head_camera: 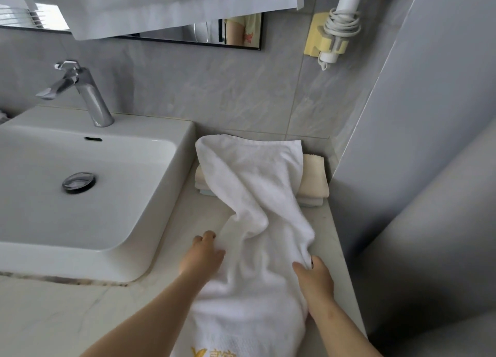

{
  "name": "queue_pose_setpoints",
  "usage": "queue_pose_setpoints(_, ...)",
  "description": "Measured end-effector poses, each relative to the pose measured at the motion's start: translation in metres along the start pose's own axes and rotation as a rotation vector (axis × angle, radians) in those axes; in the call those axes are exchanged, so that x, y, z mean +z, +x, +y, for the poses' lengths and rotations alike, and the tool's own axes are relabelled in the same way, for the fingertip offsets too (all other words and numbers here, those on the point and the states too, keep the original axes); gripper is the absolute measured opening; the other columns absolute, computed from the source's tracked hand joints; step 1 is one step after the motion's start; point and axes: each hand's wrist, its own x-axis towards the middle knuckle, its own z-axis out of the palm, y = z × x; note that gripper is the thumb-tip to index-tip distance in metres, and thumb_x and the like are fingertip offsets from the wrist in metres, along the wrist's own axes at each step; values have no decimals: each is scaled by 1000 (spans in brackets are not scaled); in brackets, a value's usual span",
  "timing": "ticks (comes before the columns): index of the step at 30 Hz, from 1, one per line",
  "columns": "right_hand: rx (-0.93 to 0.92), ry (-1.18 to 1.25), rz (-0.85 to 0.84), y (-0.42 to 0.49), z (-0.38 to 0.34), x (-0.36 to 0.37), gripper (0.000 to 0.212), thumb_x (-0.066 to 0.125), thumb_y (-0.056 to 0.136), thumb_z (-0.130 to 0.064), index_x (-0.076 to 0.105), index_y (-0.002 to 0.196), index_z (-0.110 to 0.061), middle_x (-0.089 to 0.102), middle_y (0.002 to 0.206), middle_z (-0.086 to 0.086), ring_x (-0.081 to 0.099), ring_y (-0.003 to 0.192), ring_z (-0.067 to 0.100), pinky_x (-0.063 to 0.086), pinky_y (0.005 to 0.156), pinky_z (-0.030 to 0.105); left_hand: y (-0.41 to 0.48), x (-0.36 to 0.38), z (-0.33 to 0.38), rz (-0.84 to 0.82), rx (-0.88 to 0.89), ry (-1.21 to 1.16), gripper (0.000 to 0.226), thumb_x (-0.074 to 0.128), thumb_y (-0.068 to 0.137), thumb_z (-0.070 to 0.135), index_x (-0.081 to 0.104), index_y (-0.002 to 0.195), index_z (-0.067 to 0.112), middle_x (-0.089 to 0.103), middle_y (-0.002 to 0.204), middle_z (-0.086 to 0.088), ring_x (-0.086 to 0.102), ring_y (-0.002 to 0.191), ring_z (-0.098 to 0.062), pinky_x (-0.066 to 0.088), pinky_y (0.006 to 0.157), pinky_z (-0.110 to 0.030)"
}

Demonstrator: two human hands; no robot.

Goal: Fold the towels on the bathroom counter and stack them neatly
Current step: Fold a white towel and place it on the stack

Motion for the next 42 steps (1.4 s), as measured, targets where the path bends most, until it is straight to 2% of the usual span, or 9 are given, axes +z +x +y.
queue_pose_setpoints(4, 25, -12, 94, 5, 5, -12, 7, 54, 81, -7, 52, 76, -12, 59, 83, 10, 56, 83, 33, 46, 74, 36, 4, -1, -20, 40, -22, -134, 17, 48, 88, 15, 55, 104, 12, 59, 111, -15, 56, 100, -31, 44, 77, -31)
queue_pose_setpoints(9, 65, -6, 11, 10, 1, -15, 11, 54, 77, -3, 46, 72, -8, 54, 77, 11, 48, 65, 25, 35, 57, 29, -10, -8, -43, 85, -189, -216, 15, 46, 84, 8, 54, 96, 12, 58, 103, -15, 53, 87, -29, 39, 70, -29)
queue_pose_setpoints(13, 62, 78, 1, 15, -7, -9, 22, 57, 90, -30, 52, 92, -9, 56, 92, 9, 53, 81, 26, 38, 67, 31, -5, -17, -28, 19, -290, -799, 29, 66, 75, 21, 60, 99, 5, 64, 95, -21, 61, 87, -35, 49, 73, -38)
queue_pose_setpoints(16, 28, 63, 88, 17, -2, -6, 28, 42, 99, -30, 54, 91, -6, 54, 86, 9, 50, 81, 27, 38, 73, 31, 10, -20, -21, 17, -303, -962, 28, 57, 90, 29, 61, 106, 7, 65, 99, -20, 62, 89, -34, 50, 78, -40)
queue_pose_setpoints(20, 44, 47, 237, 19, 10, -14, 25, 40, 98, -15, 56, 91, 2, 53, 82, 13, 50, 78, 28, 42, 74, 35, 14, -15, -25, 92, -303, -1055, 34, 52, 84, -11, 61, 107, 13, 60, 86, -11, 56, 78, -28, 49, 79, -37)
queue_pose_setpoints(25, 93, 17, 330, 22, 21, -26, 17, 44, 92, -9, 57, 95, 1, 58, 96, 22, 55, 89, 38, 47, 81, 43, 6, -7, -52, 302, -364, -717, 29, 46, 81, -8, 65, 89, 13, 65, 95, -17, 54, 78, -31, 43, 70, -29)
queue_pose_setpoints(31, 13, -1, 164, 16, 5, -15, 22, 55, 87, -20, 45, 105, -14, 57, 94, 7, 56, 83, 30, 46, 72, 35, 8, -18, -35, 110, -354, -245, 34, 50, 88, 22, 44, 121, 15, 37, 132, -20, 42, 120, -39, 35, 104, -37)
queue_pose_setpoints(36, 17, -107, 128, 19, 4, -27, 9, 46, 85, -4, 54, 88, -5, 55, 86, 13, 48, 69, 25, 36, 60, 30, 10, -19, -36, 8, -183, -17, 31, 51, 92, 33, 46, 114, 12, 53, 120, -15, 56, 105, -31, 43, 84, -31)
queue_pose_setpoints(42, 79, -287, -54, 12, -2, -29, 7, 53, 79, -15, 50, 76, -10, 56, 78, 7, 52, 66, 21, 38, 58, 27, 8, -32, -36, -199, -224, 213, 45, 58, 70, 35, 62, 110, 15, 64, 102, -3, 64, 94, -22, 52, 85, -31)
